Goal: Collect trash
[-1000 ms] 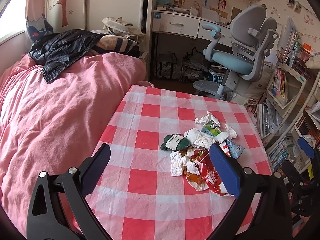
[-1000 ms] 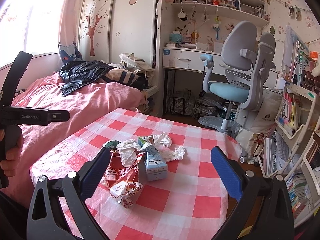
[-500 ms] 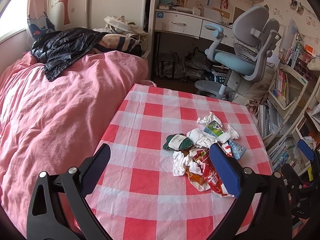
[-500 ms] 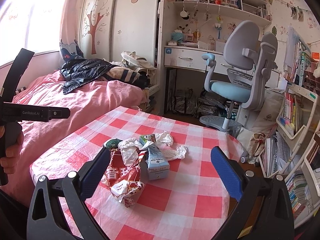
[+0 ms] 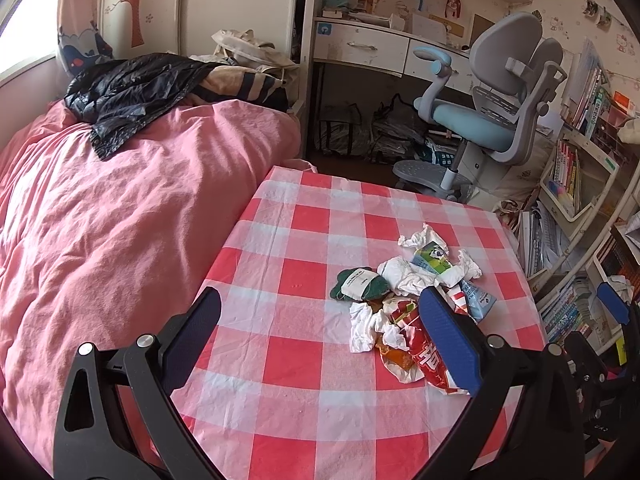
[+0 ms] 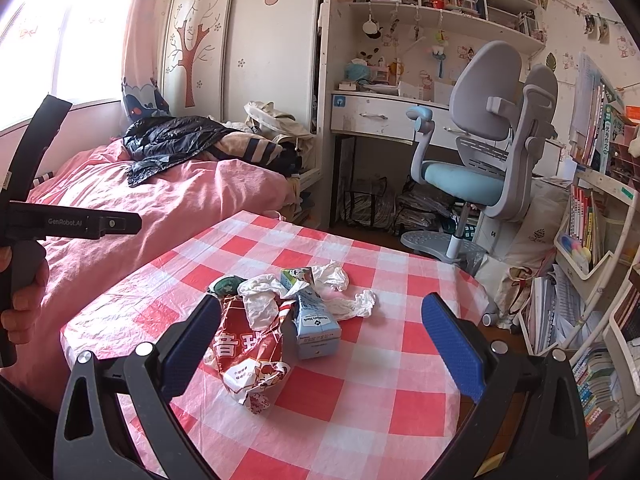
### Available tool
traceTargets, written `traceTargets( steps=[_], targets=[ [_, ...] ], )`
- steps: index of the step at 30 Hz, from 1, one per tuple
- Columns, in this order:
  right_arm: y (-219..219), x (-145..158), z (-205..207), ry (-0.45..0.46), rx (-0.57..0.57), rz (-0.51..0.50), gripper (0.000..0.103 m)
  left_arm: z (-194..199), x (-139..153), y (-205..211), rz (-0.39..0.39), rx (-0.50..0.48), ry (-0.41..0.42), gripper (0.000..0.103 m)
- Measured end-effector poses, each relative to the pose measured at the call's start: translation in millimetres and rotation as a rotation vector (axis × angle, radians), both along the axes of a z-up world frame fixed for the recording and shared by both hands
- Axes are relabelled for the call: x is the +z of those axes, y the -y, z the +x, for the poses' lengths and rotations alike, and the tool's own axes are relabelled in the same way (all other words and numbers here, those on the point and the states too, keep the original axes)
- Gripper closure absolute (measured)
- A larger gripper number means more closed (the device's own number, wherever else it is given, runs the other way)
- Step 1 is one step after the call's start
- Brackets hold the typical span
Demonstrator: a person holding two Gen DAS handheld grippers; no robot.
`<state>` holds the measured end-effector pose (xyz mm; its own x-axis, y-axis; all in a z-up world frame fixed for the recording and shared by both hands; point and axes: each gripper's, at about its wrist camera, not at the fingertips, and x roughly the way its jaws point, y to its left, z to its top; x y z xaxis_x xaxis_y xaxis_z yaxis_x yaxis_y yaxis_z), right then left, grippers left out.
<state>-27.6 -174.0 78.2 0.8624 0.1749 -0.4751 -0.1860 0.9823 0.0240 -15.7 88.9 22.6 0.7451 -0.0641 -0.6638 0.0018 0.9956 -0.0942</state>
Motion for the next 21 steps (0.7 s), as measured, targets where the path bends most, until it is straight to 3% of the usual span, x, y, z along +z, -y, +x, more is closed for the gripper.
traceTargets(
  steps=[9,15,21],
  targets=[
    [-5,-6,-3,-0.022,0.01,-0.006,0.006,8,-4,-20,-0.015,0.034,-0.036,0.007],
    [-14,-22,-1,-0.124,0.106,-0.022,0.006,15,-12,-52,-0.089,0.092,-0.071,0.007],
    [-31,-43,4,-0.247,0.217,-0.057,0.006,24,-27,-47,-0.113,0.071,-0.126,0.007]
  ],
)
